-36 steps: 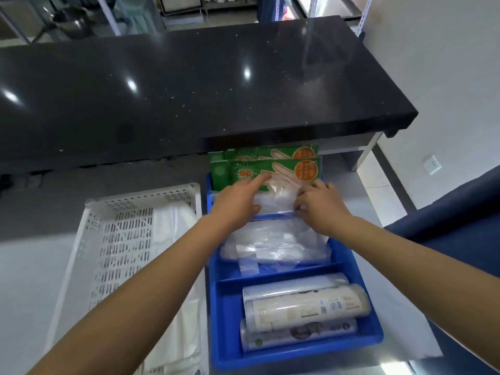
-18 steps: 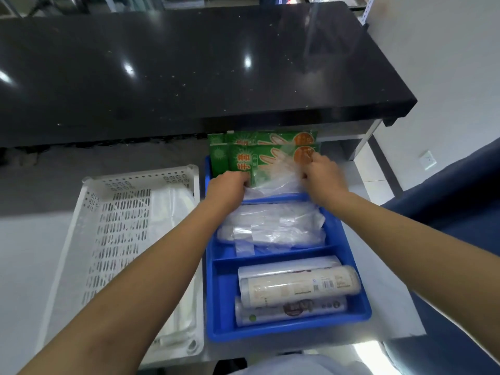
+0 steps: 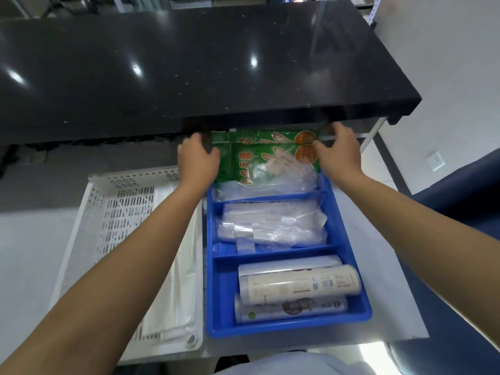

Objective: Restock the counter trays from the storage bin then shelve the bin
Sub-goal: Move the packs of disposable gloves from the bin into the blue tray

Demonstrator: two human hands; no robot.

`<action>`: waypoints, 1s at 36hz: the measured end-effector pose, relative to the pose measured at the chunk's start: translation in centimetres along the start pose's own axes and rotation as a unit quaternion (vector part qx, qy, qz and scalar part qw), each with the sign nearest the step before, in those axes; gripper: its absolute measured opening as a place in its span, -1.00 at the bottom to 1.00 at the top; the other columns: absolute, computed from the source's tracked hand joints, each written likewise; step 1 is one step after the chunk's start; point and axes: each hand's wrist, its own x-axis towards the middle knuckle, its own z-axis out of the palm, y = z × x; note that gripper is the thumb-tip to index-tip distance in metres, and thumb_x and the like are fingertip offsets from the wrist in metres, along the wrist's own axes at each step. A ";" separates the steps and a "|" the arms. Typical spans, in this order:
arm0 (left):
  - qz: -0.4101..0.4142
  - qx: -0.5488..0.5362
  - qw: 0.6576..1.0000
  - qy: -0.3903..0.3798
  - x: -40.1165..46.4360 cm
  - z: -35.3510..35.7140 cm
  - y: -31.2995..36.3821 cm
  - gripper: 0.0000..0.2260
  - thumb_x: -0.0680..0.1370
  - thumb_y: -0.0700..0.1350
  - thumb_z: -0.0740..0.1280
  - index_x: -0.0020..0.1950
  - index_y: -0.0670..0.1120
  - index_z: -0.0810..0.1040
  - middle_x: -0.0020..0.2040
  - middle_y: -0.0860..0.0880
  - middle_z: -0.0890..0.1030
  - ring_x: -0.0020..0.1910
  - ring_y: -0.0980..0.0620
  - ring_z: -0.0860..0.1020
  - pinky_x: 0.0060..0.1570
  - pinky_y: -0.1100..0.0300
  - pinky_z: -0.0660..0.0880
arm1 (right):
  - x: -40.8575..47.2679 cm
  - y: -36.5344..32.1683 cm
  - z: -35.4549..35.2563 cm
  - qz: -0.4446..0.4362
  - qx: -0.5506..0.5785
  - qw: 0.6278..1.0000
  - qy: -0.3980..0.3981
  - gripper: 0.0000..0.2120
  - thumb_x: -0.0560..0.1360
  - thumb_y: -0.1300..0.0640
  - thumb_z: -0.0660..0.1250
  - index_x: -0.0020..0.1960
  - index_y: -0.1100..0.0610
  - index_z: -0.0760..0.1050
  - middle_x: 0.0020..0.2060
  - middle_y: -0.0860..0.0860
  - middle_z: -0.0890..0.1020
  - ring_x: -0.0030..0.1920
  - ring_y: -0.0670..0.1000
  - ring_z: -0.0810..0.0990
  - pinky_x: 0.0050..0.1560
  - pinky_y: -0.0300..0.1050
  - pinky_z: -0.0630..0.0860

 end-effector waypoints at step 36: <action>-0.054 -0.044 0.978 -0.197 2.9 1.3 -2.5 -0.77 0.56 -0.14 0.35 0.20 -0.13 0.62 0.11 -0.14 0.67 0.08 -0.10 0.62 0.19 -0.05 0.54 | 1.2 2.7 2.1 0.152 0.195 0.966 -0.079 -0.68 0.47 0.23 0.43 0.22 0.15 0.55 0.11 0.03 0.64 0.06 0.01 0.62 -0.05 -0.22 0.54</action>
